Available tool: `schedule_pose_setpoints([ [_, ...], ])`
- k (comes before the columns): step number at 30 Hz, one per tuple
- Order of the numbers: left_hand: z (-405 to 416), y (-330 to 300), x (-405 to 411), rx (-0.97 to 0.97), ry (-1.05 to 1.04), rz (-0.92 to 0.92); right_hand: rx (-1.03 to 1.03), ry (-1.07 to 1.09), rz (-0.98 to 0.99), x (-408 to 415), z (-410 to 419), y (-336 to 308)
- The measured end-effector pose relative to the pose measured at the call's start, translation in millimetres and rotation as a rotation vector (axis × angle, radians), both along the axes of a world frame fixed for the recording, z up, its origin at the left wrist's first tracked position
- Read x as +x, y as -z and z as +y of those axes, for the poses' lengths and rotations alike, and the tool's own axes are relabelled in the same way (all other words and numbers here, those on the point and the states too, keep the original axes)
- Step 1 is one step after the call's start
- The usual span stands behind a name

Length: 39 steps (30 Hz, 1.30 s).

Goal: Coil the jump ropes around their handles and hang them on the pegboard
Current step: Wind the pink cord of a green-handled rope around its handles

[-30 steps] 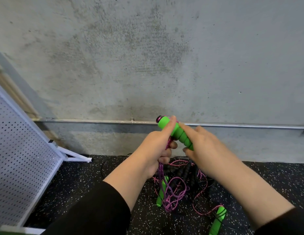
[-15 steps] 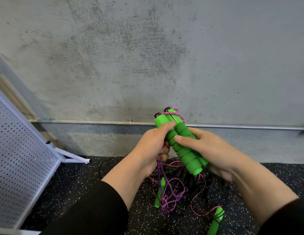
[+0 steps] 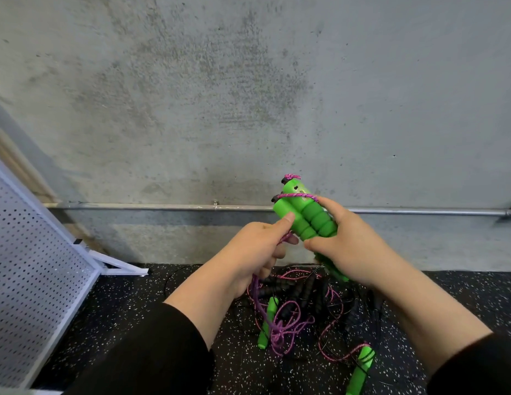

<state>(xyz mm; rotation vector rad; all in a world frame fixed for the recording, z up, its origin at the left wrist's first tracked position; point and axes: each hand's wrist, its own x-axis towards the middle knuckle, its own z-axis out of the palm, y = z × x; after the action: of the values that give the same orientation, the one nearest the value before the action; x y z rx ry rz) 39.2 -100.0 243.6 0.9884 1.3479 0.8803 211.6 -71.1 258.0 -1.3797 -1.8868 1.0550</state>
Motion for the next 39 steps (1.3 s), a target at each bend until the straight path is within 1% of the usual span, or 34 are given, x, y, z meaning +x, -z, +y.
schedule_pose_setpoints([
  [2,1.0,-0.3,-0.7,-0.038,-0.023,-0.045,0.186,0.021,-0.252,2.8,0.7,1.7],
  [5,2.1,-1.8,-1.1,-0.108,-0.041,-0.126,0.327,-0.035,-0.495,-1.5,-7.2,6.2],
  [6,1.8,-1.9,-0.9,-0.119,-0.051,-0.148,0.378,-0.071,-0.535,-4.2,-9.4,8.5],
  [8,1.1,-1.4,-0.8,-0.131,-0.106,-0.19,0.432,-0.119,-0.551,-8.5,-11.0,11.9],
  [12,1.7,1.3,-3.2,-0.102,-0.223,-0.225,0.39,-0.224,-0.564,-16.9,-13.1,14.9],
  [13,2.6,1.7,-4.3,-0.088,-0.238,-0.223,0.359,-0.233,-0.538,-18.3,-14.1,14.2],
  [15,3.9,1.0,-5.9,-0.061,-0.243,-0.222,0.319,-0.196,-0.394,-18.4,-13.4,13.5],
  [17,4.3,-0.9,-6.6,-0.038,-0.224,-0.24,0.273,-0.104,-0.287,-17.8,-10.2,9.0],
  [18,4.0,-2.2,-6.5,-0.029,-0.212,-0.249,0.213,-0.05,-0.236,-17.1,-9.3,4.6],
  [20,3.9,-4.0,-6.8,-0.011,-0.184,-0.255,0.012,0.037,-0.055,-14.2,-7.3,-0.1],
  [21,3.8,-4.7,-6.9,-0.001,-0.168,-0.255,-0.123,0.024,0.073,-11.1,-6.8,-1.9],
  [24,2.5,-7.4,-5.8,0.019,-0.143,-0.269,-0.607,-0.126,0.469,2.3,-8.5,-7.4],
  [25,2.2,-7.9,-5.2,0.022,-0.141,-0.274,-0.729,-0.174,0.543,7.0,-9.1,-8.2],
  [26,1.7,-8.6,-4.5,0.025,-0.139,-0.278,-0.803,-0.223,0.582,10.6,-8.9,-9.0],
  [28,1.9,-8.4,-4.2,0.026,-0.137,-0.282,-0.839,-0.293,0.605,13.5,-8.0,-8.2],
  [29,2.6,-7.9,-4.8,0.025,-0.136,-0.283,-0.813,-0.295,0.583,12.6,-8.0,-6.9],
  [31,3.8,-7.0,-5.7,0.029,-0.126,-0.278,-0.683,-0.225,0.484,9.6,-6.9,-5.7],
  [34,4.0,-6.4,-6.3,-0.002,-0.125,-0.243,-0.362,-0.095,0.277,6.2,-1.9,-5.0],
  [37,3.5,-5.2,-6.9,-0.064,-0.11,-0.2,-0.022,-0.052,0.011,6.7,2.9,-0.3],
  [39,4.3,-3.0,-7.5,-0.087,-0.107,-0.183,0.101,-0.043,-0.144,6.7,3.1,4.4],
])
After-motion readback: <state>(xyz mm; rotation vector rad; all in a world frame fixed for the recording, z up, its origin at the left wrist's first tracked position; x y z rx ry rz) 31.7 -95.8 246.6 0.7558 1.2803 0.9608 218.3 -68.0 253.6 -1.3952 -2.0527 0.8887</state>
